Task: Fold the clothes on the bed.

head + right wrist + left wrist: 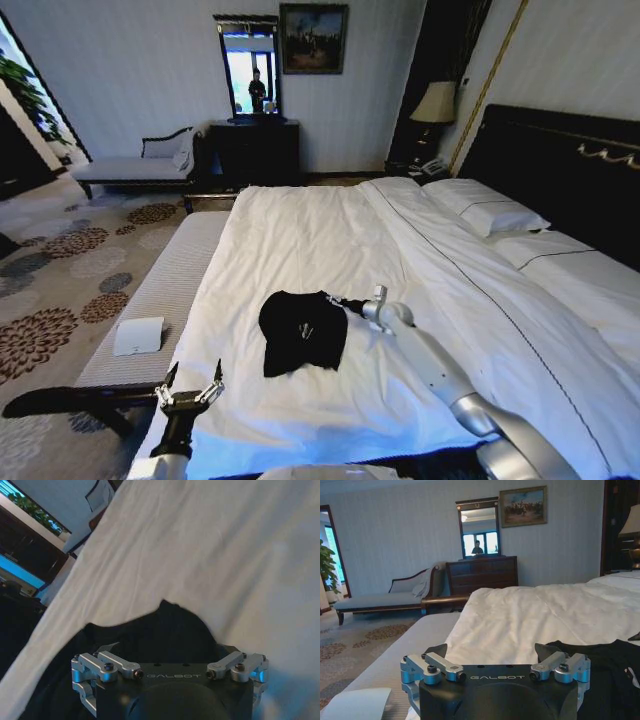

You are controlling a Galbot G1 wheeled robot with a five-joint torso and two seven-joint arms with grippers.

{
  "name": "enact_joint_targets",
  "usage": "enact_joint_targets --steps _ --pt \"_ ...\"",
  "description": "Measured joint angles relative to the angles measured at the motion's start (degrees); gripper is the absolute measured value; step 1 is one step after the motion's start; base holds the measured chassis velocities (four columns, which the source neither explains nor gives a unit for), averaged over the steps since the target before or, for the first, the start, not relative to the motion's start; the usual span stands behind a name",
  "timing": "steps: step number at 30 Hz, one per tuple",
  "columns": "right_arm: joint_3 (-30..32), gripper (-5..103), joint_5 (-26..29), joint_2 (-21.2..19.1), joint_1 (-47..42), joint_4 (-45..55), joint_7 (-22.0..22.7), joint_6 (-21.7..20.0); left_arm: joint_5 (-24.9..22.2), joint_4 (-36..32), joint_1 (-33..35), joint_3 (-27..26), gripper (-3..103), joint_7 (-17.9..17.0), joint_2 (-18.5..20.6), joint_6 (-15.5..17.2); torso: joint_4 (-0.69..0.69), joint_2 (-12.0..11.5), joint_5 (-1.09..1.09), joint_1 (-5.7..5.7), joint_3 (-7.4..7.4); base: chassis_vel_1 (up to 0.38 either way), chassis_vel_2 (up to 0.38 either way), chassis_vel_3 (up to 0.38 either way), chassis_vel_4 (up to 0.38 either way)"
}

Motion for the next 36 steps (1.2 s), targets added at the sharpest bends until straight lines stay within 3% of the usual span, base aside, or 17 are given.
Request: enact_joint_targets --steps 6,15,18,19,21,26,30,31,33,36 --pt "1.17 103 -2.05 0.74 0.56 -2.33 -0.90 0.89 0.11 0.01 -0.04 0.15 94 0.00 -0.47 -0.02 -0.01 0.00 0.00 0.00 0.00 0.000 0.000 0.000 0.000" --pt "1.27 97 -5.01 -1.09 1.14 -3.62 -1.85 1.89 0.53 0.57 -0.41 1.15 98 0.00 -0.83 -0.16 -0.02 0.00 0.00 0.00 0.00 0.000 0.000 0.000 0.000" --pt "1.09 90 -5.08 -1.21 0.80 -3.32 -2.04 1.85 0.56 0.62 -0.44 1.23 98 0.01 -0.84 -0.18 -0.02 0.00 0.00 0.00 0.00 0.000 0.000 0.000 0.000" --pt "1.04 80 -4.91 -0.96 0.46 -2.71 -2.10 1.62 0.57 0.64 -0.45 1.22 98 0.02 -0.85 -0.20 -0.02 0.00 0.00 0.00 0.00 0.000 0.000 0.000 0.000" --pt "0.99 80 -4.89 -0.90 0.40 -2.61 -2.11 1.57 0.57 0.65 -0.45 1.21 98 0.02 -0.85 -0.20 -0.01 0.00 0.00 0.00 0.00 0.000 0.000 0.000 0.000" --pt "0.12 57 -4.87 -0.75 0.05 -2.13 -2.15 1.36 0.58 0.65 -0.47 1.17 101 0.03 -0.92 -0.24 -0.01 0.00 0.00 0.00 0.00 0.000 0.000 0.000 0.000" --pt "-0.51 47 -4.87 -1.33 -0.05 -1.94 -2.17 1.35 0.57 0.64 -0.41 1.17 96 0.06 -0.98 -0.29 -0.01 0.00 0.00 0.00 0.00 0.000 0.000 0.000 0.000" --pt "-0.78 36 -4.91 -1.74 -0.11 -1.83 -2.27 1.35 0.55 0.64 -0.37 1.12 97 0.07 -0.98 -0.36 -0.02 0.00 0.00 0.00 0.00 0.000 0.000 0.000 0.000" --pt "-0.83 36 -4.95 -1.80 -0.13 -1.79 -2.28 1.35 0.54 0.65 -0.37 1.11 98 0.07 -0.97 -0.39 -0.02 0.00 0.00 0.00 0.00 0.000 0.000 0.000 0.000" --pt "-0.87 20 -4.99 -1.74 -0.16 -1.49 -2.28 1.35 0.49 0.74 -0.53 1.22 98 0.08 -0.82 -0.41 -0.01 0.00 0.00 0.00 0.00 0.000 0.000 0.000 0.000"
